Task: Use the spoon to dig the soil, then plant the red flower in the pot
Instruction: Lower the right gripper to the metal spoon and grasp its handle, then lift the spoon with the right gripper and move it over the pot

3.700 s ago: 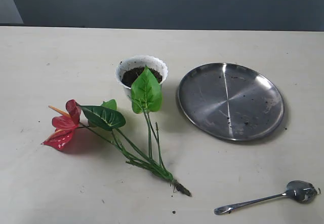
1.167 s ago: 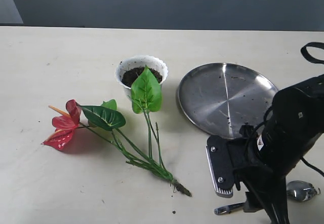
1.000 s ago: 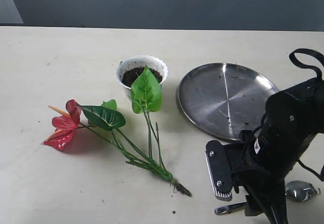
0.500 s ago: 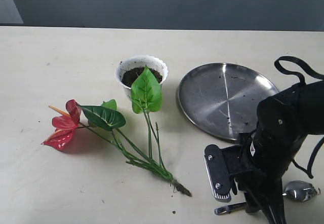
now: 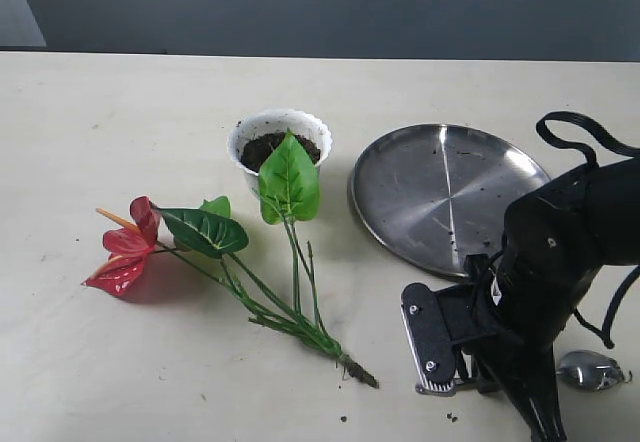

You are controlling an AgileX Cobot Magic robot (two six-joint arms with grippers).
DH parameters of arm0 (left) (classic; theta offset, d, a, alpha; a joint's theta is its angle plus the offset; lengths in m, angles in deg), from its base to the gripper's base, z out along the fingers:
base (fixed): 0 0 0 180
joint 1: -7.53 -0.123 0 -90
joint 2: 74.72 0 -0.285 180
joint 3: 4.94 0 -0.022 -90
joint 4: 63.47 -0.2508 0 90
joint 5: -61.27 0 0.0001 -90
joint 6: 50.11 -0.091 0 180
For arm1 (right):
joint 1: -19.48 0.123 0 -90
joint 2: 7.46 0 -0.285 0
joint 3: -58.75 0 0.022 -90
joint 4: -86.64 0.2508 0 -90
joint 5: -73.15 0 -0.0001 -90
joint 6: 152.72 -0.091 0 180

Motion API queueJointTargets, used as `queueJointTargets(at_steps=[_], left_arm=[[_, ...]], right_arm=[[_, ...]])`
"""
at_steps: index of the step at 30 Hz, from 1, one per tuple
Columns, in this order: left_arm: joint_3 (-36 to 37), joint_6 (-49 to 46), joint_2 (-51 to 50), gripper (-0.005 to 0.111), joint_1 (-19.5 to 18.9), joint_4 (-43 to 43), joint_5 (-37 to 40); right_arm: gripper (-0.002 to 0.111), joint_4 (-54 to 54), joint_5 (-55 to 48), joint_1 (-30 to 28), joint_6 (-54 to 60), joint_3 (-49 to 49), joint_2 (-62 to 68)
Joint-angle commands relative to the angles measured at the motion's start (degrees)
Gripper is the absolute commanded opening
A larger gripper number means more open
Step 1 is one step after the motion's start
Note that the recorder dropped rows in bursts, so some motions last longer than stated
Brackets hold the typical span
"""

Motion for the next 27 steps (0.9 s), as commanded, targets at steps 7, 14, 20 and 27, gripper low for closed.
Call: queueJointTargets(at_steps=[7,14,20,27], left_arm=[[-0.2,0.0,-0.3,0.002,0.3,0.0,-0.8],[-0.2,0.0,-0.3,0.002,0.3,0.0,-0.8],[-0.2,0.0,-0.3,0.002,0.3,0.0,-0.8],[-0.2,0.0,-0.3,0.002,0.3,0.0,-0.8]], right_arm=[[-0.001,1.3,-10.7,0.1,-1.6,-6.2,-1.0],[-0.001,5.5,-3.8,0.1,-14.2,-8.8,-11.6],[-0.001,7.3,19.3,-0.3,-22.6,-12.6,-19.1],[-0.001,24.6,60.4,-0.3,-27.5,-13.0,-15.9]])
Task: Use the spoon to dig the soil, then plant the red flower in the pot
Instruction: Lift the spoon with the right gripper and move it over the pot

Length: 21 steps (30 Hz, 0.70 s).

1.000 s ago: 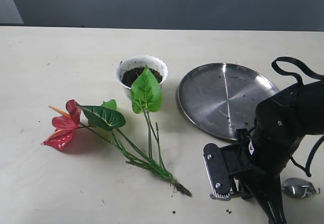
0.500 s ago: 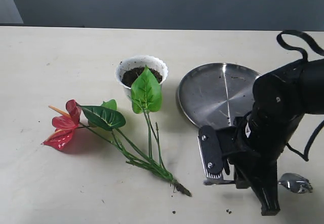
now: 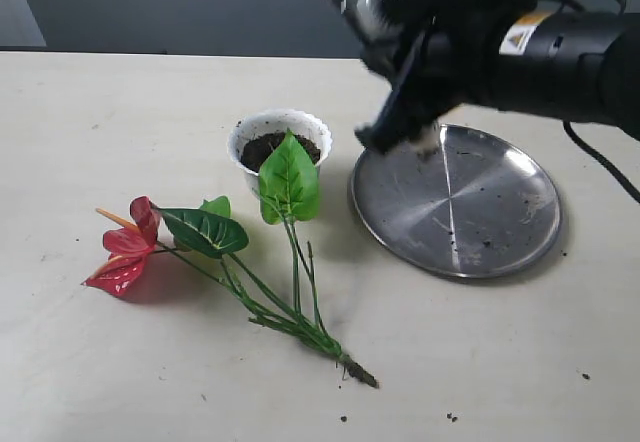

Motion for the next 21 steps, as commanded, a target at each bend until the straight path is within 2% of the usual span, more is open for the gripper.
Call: queueJointTargets(at_steps=[1,5,7,9,11,14,17,21], left_arm=[[-0.2,0.0,-0.3,0.002,0.3,0.0,-0.8],[-0.2,0.0,-0.3,0.002,0.3,0.0,-0.8],[-0.2,0.0,-0.3,0.002,0.3,0.0,-0.8],[-0.2,0.0,-0.3,0.002,0.3,0.0,-0.8],[-0.2,0.0,-0.3,0.002,0.3,0.0,-0.8],[-0.2,0.0,-0.3,0.002,0.3,0.0,-0.8],[-0.2,0.0,-0.3,0.002,0.3,0.0,-0.8],[-0.2,0.0,-0.3,0.002,0.3,0.0,-0.8]], right_arm=[[-0.001,8.5,22.5,-0.3,-7.1,-0.2,3.5],[-0.001,-3.1,27.7,-0.3,-23.8,-0.3,8.4],[-0.001,-12.2,33.5,-0.3,-35.9,-0.3,11.5],[-0.001,-16.6,40.3,-0.3,-43.7,-0.4,14.8],[-0.001,-18.0,44.8,-0.3,-46.0,-2.3,19.4],[-0.001,-20.3,44.8,-0.3,-47.3,-7.9,24.9],[-0.001,-25.2,41.9,-0.1,-47.7,-14.0,29.9],[-0.001,-25.8,37.0,-0.1,-48.7,-15.4,32.4]])
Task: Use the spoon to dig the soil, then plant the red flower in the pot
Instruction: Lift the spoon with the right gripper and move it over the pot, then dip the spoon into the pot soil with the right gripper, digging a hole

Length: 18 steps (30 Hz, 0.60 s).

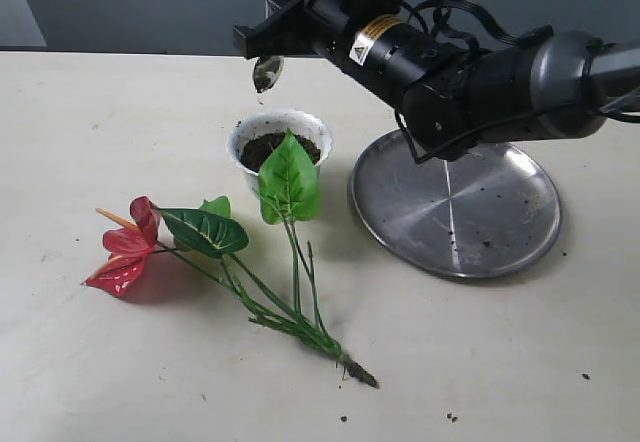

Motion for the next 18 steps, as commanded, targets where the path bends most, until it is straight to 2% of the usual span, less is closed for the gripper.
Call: queueJointTargets(at_steps=[1,3,12,18], left_arm=[[-0.2,0.0,-0.3,0.002,0.3,0.0,-0.8],[-0.2,0.0,-0.3,0.002,0.3,0.0,-0.8],[-0.2,0.0,-0.3,0.002,0.3,0.0,-0.8],[-0.2,0.0,-0.3,0.002,0.3,0.0,-0.8]], right_arm=[[-0.001,-0.7,-5.1,-0.1,-0.5,-0.5,1.6],[-0.001,-0.9,-7.8,-0.1,-0.5,-0.5,2.4],[-0.001,-0.9,-8.2,0.0,-1.9,-0.5,10.5],[-0.001,-0.9,-1.3,0.0,-2.0,-0.5,7.7]])
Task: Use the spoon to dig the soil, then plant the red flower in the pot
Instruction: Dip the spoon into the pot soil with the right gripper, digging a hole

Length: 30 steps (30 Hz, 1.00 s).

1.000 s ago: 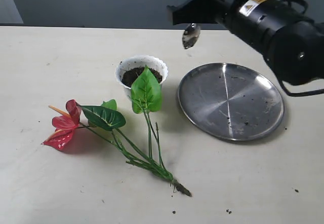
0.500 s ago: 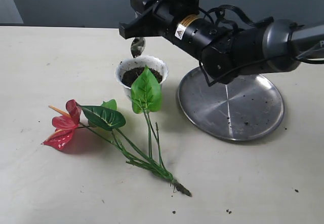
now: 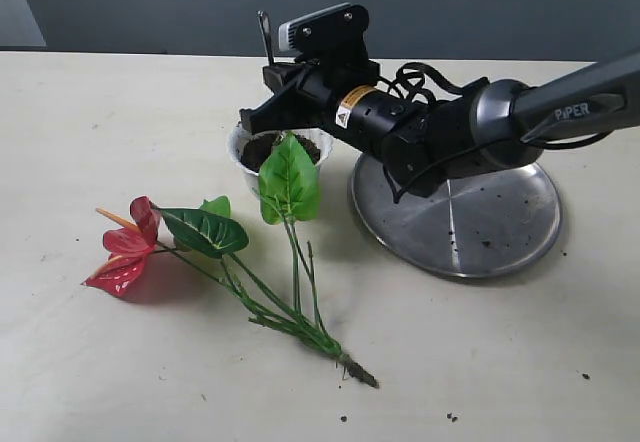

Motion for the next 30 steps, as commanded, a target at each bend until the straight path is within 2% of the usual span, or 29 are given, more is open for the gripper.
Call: queueJointTargets(at_steps=[1,10,17,24,30], left_arm=[[-0.2,0.0,-0.3,0.002,0.3,0.0,-0.8],[-0.2,0.0,-0.3,0.002,0.3,0.0,-0.8],[-0.2,0.0,-0.3,0.002,0.3,0.0,-0.8],[-0.2,0.0,-0.3,0.002,0.3,0.0,-0.8],[-0.2,0.0,-0.3,0.002,0.3,0.0,-0.8]], right_arm=[[-0.001,-0.4,4.7,0.0,-0.3,0.1,-2.9],[-0.001,-0.2,4.9,0.0,-0.3,0.1,-8.1],[-0.001,-0.2,-5.4,0.0,-0.3,0.1,-6.4],[-0.001,-0.2,-5.0,0.0,-0.5,0.1,0.4],[-0.001,-0.2,-2.0,0.0,-2.6,0.1,0.4]])
